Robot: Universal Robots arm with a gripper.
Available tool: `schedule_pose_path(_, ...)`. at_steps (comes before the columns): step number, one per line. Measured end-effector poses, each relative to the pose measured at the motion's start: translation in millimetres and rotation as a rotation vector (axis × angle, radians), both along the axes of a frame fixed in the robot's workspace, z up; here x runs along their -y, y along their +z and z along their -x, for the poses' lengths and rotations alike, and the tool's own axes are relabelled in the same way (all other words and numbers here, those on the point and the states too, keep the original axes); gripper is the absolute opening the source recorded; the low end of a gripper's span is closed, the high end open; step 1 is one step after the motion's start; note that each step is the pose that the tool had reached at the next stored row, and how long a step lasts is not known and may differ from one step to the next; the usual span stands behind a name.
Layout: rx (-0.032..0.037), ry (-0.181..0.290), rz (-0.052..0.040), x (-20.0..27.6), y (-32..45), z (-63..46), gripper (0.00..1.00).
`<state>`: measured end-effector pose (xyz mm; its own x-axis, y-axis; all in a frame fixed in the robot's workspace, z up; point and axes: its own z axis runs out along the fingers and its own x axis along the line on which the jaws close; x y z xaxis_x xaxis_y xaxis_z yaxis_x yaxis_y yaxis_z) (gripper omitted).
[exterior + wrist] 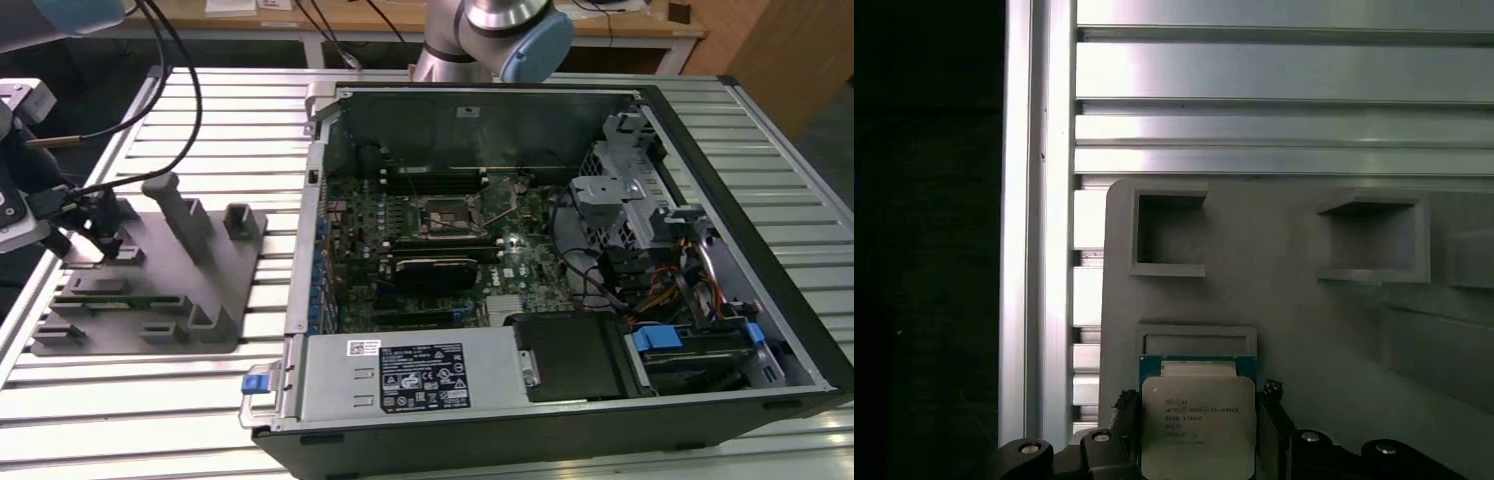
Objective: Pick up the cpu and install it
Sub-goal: 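Pick up the cpu and move it towards the insertion slot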
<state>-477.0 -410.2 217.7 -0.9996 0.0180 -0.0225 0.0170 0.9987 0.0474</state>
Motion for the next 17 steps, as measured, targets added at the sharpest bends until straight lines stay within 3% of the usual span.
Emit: schedule_pose_path(17, 0.0002, 0.0, -0.0004, 0.0, 16.6, 0.0, 0.55)
